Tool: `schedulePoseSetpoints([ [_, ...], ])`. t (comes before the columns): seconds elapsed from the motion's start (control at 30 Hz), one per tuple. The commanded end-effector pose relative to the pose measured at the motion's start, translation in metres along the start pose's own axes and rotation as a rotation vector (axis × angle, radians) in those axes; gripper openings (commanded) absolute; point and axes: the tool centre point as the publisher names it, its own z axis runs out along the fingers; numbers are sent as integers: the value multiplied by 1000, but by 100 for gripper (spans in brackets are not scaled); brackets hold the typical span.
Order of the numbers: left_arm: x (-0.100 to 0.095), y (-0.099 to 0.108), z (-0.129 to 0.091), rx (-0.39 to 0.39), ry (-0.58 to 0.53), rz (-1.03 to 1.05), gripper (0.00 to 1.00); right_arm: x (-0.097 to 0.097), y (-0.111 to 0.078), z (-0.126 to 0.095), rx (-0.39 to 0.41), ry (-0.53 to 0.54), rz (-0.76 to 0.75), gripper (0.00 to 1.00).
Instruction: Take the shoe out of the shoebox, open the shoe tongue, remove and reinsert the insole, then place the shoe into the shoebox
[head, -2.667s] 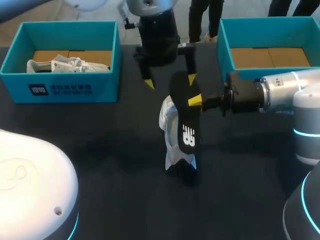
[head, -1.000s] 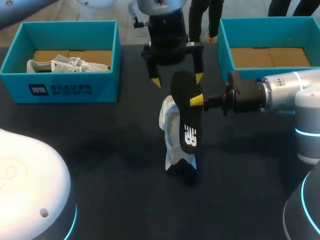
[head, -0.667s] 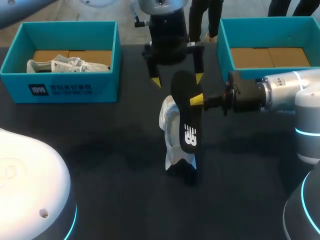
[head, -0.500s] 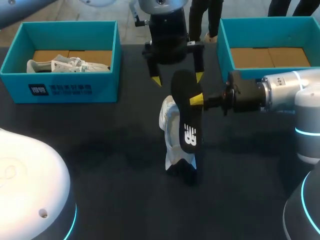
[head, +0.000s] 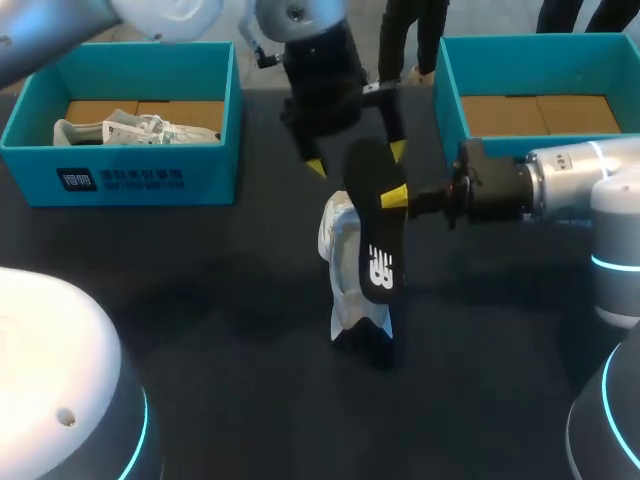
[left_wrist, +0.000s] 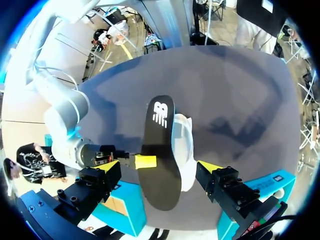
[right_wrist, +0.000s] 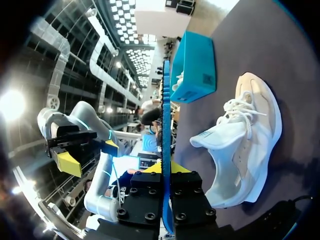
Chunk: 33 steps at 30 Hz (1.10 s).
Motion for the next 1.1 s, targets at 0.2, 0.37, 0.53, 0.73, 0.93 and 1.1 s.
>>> schedulePoseSetpoints([
  [0.2, 20, -11, 6, -3, -248, -27, 100, 2, -3, -2, -7, -8, 1, 0],
  [0.37, 23, -13, 8, -18, -352, -26, 100, 3, -2, -3, -2, -4, -1, 0],
  [0.53, 25, -14, 12, -43, -426, -54, 100, 3, -2, -4, -1, 3, -2, 0],
  [0.73, 32, -17, 16, -68, -524, -79, 100, 3, -4, -9, -2, 1, 2, 0],
  [0.93, 35, -18, 20, -80, -607, -86, 100, 2, -4, -13, -3, 0, 6, 0],
  [1.1, 37, -15, 22, -121, -707, -94, 100, 3, -5, -15, -4, 0, 8, 0],
])
